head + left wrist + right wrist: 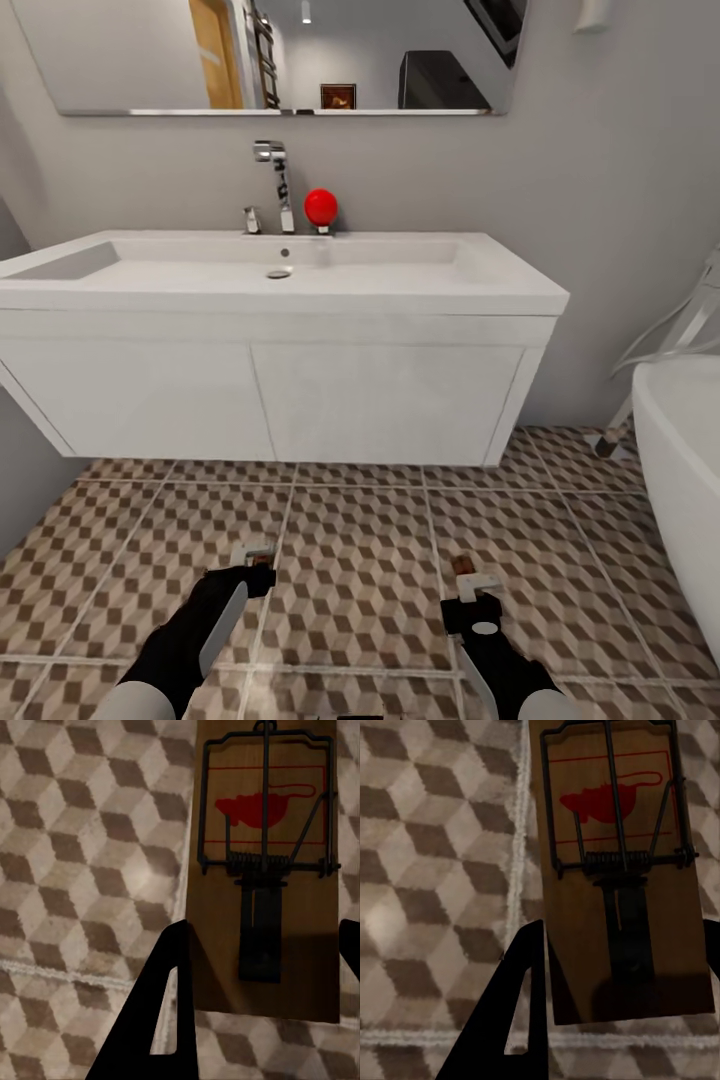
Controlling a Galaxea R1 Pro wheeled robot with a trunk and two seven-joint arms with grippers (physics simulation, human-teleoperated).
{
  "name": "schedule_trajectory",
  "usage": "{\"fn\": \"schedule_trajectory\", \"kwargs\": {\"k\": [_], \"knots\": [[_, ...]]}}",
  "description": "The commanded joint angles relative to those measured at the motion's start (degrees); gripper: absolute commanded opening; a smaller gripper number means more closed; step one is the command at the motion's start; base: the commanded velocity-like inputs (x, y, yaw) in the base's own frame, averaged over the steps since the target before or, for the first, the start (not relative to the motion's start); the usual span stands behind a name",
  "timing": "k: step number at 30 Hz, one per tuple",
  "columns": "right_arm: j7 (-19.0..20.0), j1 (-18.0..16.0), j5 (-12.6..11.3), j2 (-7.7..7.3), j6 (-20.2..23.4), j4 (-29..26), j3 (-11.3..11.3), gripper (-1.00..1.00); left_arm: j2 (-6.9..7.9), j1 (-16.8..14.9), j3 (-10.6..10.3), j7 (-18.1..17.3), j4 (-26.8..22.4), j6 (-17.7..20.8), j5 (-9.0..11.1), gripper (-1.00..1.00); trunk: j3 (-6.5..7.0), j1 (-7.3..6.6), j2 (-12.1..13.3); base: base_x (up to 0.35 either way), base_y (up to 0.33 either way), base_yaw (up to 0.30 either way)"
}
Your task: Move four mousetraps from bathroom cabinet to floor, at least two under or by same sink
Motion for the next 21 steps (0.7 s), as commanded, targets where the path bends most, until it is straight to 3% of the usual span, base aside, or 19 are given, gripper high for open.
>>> {"fn": "schedule_trajectory", "kwargs": {"k": [1, 7, 8, 9, 11, 16, 21], "knots": [[0.1, 0.0, 0.5, 0.07, 0.1, 0.0, -0.4, -1.0, 0.03, 0.0, -0.2, 0.5, 0.0, 0.2, 0.6, -1.0, -0.05, 0.02, 0.0, 0.319, 0.0, 0.0], [0.1, 0.0, 0.4, 0.07, 0.0, 0.1, -0.4, -1.0, 0.0, 0.0, -0.3, 0.5, 1.1, -2.0, 0.6, -1.0, -0.05, 0.02, 0.0, 0.136, 0.0, 0.0], [0.1, 0.0, 0.4, 0.07, 0.0, 0.2, -0.4, -1.0, -0.02, 0.0, -0.3, 0.5, 2.0, -3.7, 0.6, -1.0, -0.05, 0.02, 0.0, 0.025, 0.0, 0.0], [0.1, 0.0, 0.3, 0.07, 0.0, 0.3, -0.5, -1.0, -0.12, 0.0, -0.4, 0.5, 6.7, -11.0, -0.5, -1.0, -0.05, 0.02, 0.0, 0.008, 0.0, 0.0], [0.1, 0.0, 0.3, 0.07, 0.1, 0.3, -0.5, -1.0, -0.18, 0.2, -0.4, 0.5, 9.7, -14.6, -2.2, -1.0, -0.05, 0.02, 0.0, 0.004, 0.0, 0.0], [0.1, 0.0, 0.1, 0.05, 0.1, 0.4, -0.6, -1.0, -0.45, 0.4, -0.4, 0.5, 13.9, -17.2, -5.5, -1.0, -0.05, 0.02, 0.0, 0.001, 0.0, 0.0], [0.1, 0.0, -0.1, 0.02, 0.3, 0.4, -0.7, -1.0, -0.56, 0.4, -0.4, 0.5, 14.9, -17.7, -6.3, -1.0, -0.05, 0.02, 0.0, 0.0, 0.0, 0.0]]}}
